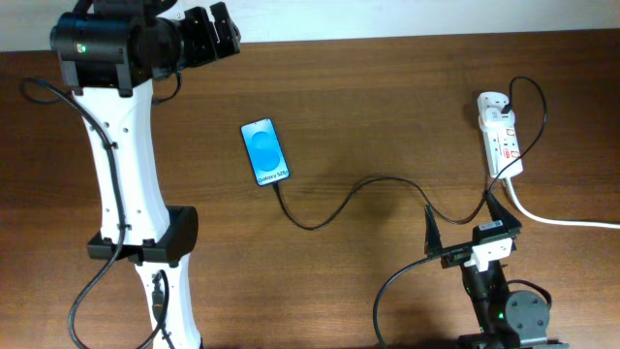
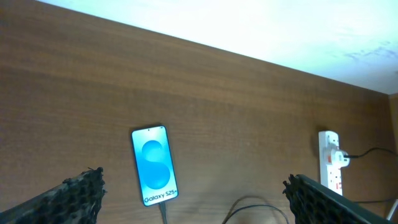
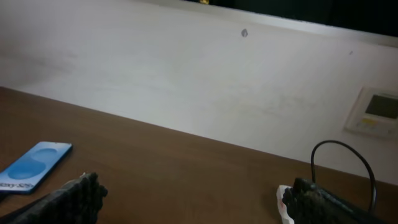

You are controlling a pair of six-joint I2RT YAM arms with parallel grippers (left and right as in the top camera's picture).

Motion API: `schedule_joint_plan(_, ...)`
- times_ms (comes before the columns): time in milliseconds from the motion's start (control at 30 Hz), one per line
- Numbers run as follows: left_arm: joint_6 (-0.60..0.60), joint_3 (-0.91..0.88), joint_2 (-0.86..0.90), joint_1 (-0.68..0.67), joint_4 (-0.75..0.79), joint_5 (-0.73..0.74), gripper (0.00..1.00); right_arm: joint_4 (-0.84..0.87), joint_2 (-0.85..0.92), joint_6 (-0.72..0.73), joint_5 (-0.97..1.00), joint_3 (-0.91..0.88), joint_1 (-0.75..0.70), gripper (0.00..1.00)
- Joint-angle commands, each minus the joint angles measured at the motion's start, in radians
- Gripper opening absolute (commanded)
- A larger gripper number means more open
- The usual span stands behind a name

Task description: Plug charger to phone and switch on socket

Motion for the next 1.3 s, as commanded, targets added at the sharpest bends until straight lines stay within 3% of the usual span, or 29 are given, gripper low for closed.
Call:
schedule_joint_plan(0, 0.019, 0.006, -0.011, 0.0, 0.0, 0.007, 0.99, 0.005, -0.053, 0.007, 0.002, -0.053, -0.011, 0.98)
schedule_joint_plan(233, 0.019, 0.006, -0.011, 0.0, 0.0, 0.007, 0.99, -0.143, -0.059, 0.007, 0.002, -0.084, -0.01, 0.98)
schedule_joint_plan(700, 0.019, 0.006, -0.011, 0.0, 0.0, 0.007, 0.99, -0.138, -0.055, 0.007, 0.005, -0.084, -0.01, 0.98)
schedule_joint_plan(833, 0.019, -0.009, -0.014, -0.003, 0.0, -0.105, 0.99, -0.138, -0.055, 0.007, 0.005, -0.084, -0.01, 0.98)
schedule_joint_plan(933, 0.019, -0.266, -0.118, 0.002, 0.084, -0.2, 0.99, -0.138, -0.055, 0.007, 0.005, -0.084, -0.01, 0.98)
schedule_joint_plan(1000, 0.047, -0.543, -0.251, 0.007, 0.244, -0.211, 0.99, -0.138, -0.055, 0.007, 0.005, -0.084, -0.01, 0.98)
schedule_joint_plan(1100, 0.175, -1.018, -0.499, 0.015, 0.584, -0.209, 0.99, -0.138, -0.055, 0.007, 0.005, -0.084, -0.01, 0.98)
schedule_joint_plan(1267, 0.392, -1.583, -0.856, 0.015, 0.906, -0.205, 0.99, -0.138, -0.055, 0.007, 0.005, -0.084, -0.01, 0.98)
